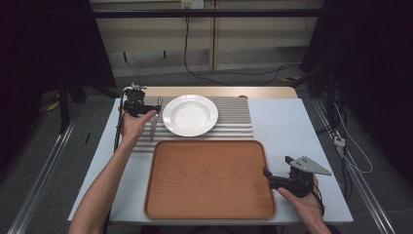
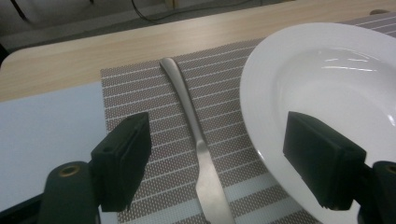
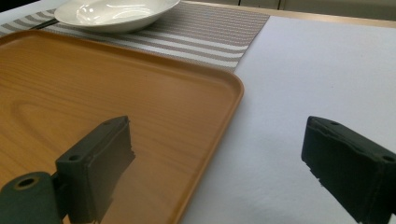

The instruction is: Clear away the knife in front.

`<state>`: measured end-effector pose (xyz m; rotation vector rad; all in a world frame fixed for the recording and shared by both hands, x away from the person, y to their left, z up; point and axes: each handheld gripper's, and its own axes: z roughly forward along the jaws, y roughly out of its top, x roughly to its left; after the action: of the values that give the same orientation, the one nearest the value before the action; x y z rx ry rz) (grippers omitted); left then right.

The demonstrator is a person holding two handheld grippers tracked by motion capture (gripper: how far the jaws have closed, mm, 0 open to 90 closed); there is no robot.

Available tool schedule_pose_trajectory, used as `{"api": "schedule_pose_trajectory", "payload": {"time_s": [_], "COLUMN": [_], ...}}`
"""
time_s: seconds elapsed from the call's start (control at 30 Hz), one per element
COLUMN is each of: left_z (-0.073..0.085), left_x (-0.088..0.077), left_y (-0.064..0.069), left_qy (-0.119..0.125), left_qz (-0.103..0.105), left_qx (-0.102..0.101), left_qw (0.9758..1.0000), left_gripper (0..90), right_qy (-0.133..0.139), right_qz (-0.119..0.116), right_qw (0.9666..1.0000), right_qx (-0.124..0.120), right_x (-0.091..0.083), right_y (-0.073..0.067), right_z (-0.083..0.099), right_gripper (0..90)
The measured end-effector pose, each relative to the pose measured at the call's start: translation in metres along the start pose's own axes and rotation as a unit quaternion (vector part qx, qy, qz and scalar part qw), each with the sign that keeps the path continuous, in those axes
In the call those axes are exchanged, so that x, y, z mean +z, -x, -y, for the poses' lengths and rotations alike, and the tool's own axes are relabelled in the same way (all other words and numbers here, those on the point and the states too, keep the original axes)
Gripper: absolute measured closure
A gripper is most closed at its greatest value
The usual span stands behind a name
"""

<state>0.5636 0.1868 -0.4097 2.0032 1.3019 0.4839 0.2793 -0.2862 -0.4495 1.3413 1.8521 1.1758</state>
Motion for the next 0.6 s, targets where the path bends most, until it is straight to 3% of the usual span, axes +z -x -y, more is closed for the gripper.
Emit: {"api": "schedule_pose_trajectory", "payload": {"time_s": [0.1, 0.13, 0.17, 0.37, 0.6], "left_z": [-0.002, -0.003, -0.003, -0.007, -0.001], "left_x": [0.008, 0.011, 0.013, 0.028, 0.050], "left_y": [-0.003, -0.004, -0.005, -0.014, -0.012], "left_qy": [-0.014, -0.013, -0.014, -0.037, -0.057], "left_qz": [-0.009, -0.006, -0.006, 0.003, 0.009], "left_qx": [0.004, -0.001, -0.007, -0.023, -0.029], "left_qw": [0.9999, 0.9999, 0.9999, 0.9990, 0.9979], "left_gripper": [25.8, 27.1, 34.0, 39.6, 53.6], "right_qy": [-0.001, 0.000, -0.001, -0.002, -0.002], "right_qz": [0.000, 0.000, 0.000, 0.001, -0.001], "right_qw": [1.0000, 1.0000, 1.0000, 1.0000, 1.0000], "right_qx": [0.000, 0.000, 0.001, 0.001, 0.002], "right_x": [0.000, 0.000, 0.000, -0.001, 0.000], "right_y": [0.000, 0.000, 0.000, 0.001, 0.001], "right_z": [0.000, 0.000, 0.000, 0.001, 0.001], "right_gripper": [8.4, 8.4, 8.4, 8.4, 8.4]}}
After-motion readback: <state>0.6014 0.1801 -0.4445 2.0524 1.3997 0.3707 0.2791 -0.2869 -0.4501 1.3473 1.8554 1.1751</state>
